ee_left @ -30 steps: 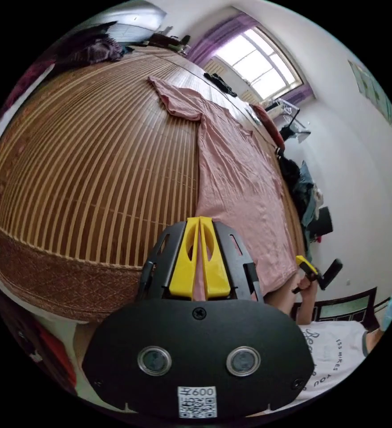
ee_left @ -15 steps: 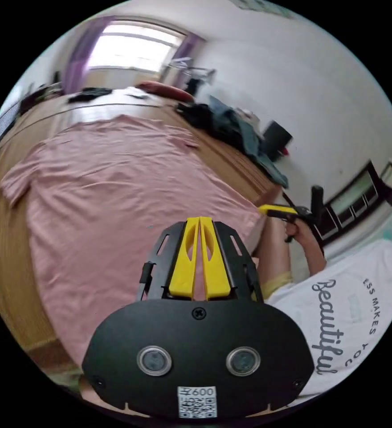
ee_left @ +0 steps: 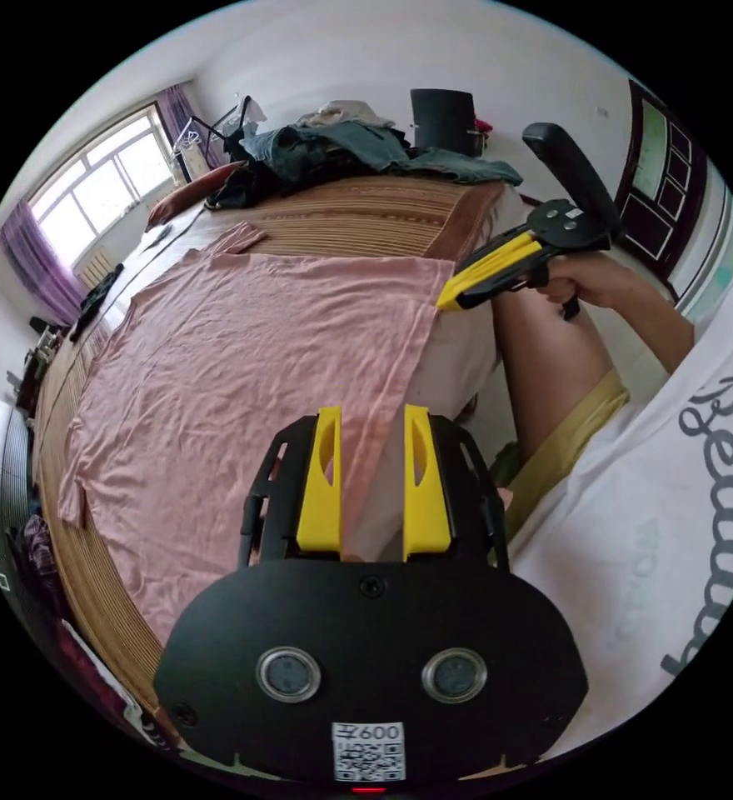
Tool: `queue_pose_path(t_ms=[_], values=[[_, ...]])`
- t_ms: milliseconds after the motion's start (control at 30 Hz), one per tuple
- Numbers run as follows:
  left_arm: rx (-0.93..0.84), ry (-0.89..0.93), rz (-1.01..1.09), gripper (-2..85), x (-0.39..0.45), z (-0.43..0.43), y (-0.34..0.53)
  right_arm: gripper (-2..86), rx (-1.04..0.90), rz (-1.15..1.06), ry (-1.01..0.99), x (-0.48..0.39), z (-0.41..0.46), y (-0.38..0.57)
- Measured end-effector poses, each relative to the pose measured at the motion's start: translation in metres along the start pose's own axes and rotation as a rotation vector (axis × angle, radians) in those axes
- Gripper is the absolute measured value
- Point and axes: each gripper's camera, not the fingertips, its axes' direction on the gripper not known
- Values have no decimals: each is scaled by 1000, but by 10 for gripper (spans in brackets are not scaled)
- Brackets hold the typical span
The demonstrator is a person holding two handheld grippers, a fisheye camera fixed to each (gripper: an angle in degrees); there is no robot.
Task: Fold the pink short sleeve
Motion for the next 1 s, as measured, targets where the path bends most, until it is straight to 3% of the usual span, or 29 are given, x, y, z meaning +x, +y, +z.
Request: queue_pose_path(t_ms=[200,233,300,467,733,1000], values=[[-72,-334,-181,127,-51,22,120,-9,-78,-198,125,-64,18,29],[-132,-389,-192,131,-65,26,145,-8,-183,-277,112,-81,32,33],[-209,-483,-138,139,-76,33,184,-8,-340,-357,111,-103,59,43],[-377,-690,160,137,-89,64,281,-8,-338,-409,206,-148,73,72],[-546,-811,479,113,-112,146,349,-8,-297,-347,112,-183,54,84],[-534,-830,444,96,-168,178,378,-8,-256,-337,59,-214,37,86]])
